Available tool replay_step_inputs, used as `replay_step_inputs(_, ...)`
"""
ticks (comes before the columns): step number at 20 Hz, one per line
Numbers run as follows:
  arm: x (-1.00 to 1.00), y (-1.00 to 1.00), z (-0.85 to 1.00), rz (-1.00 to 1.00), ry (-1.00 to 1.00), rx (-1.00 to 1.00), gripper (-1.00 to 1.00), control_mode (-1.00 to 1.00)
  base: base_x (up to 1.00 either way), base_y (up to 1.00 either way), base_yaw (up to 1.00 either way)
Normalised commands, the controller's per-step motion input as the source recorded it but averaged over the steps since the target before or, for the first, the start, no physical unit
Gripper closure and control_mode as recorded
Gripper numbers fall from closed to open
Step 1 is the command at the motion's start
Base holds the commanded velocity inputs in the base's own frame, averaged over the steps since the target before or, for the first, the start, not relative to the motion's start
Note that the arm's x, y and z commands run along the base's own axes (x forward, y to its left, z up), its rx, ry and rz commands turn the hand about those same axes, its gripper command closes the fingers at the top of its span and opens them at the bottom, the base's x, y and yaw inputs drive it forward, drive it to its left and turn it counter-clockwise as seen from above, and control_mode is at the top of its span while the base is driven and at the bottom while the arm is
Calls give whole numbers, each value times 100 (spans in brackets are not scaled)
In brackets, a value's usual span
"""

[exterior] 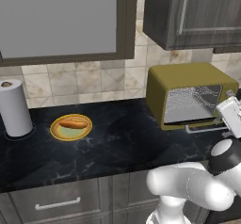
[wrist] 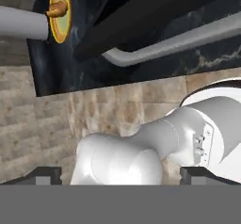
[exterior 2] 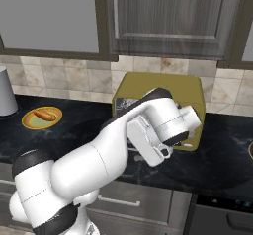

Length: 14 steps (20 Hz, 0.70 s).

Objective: Open the toaster oven door. Place the hotdog bun on the bottom rack in the toaster oven and place the chicken drumstick on the top rack.

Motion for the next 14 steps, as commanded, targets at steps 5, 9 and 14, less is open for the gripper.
replay_step_inputs(5, -6, 0, 38, 22, -38, -7, -100, -100, 0, 0, 0)
replay_step_inputs(9, 0, 0, 23, 35, -47, -19, -100, -100, 0, 0, 0)
replay_step_inputs(14, 1, 9, 2, 32, -60, -21, -100, -100, 0, 0, 0)
